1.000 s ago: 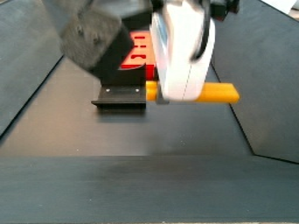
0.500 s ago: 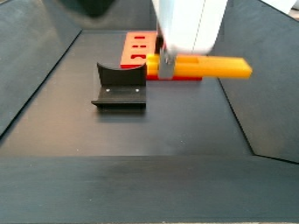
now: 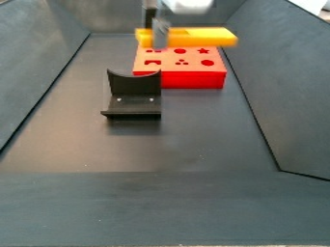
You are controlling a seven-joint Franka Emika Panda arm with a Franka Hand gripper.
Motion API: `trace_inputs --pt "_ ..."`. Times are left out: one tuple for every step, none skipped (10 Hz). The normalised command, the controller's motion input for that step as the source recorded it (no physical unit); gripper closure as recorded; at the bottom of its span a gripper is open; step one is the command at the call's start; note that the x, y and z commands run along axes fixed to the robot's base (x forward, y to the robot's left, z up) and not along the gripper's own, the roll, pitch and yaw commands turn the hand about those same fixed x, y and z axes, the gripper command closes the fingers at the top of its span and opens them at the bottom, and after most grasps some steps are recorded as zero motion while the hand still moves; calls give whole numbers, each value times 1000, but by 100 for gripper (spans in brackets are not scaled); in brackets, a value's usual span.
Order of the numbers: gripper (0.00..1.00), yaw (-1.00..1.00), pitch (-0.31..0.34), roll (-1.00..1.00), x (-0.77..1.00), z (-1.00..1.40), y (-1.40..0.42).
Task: Pick up the square-circle object. Move up. Place the square-circle object on the fixture. Regrasp the square-circle object. Move to above the board. Insert the square-circle object.
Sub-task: Place the square-circle object on the fixture.
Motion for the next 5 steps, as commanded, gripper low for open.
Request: trace_inputs --pt "100 1000 -4 -5 1000 62 -469" --pt "100 1000 2 -6 1000 36 -350" --pt "100 1000 6 -7 1000 32 -314" --pt "100 1000 17 -6 935 11 -199" --pt "100 1000 24 -6 817 2 -112"
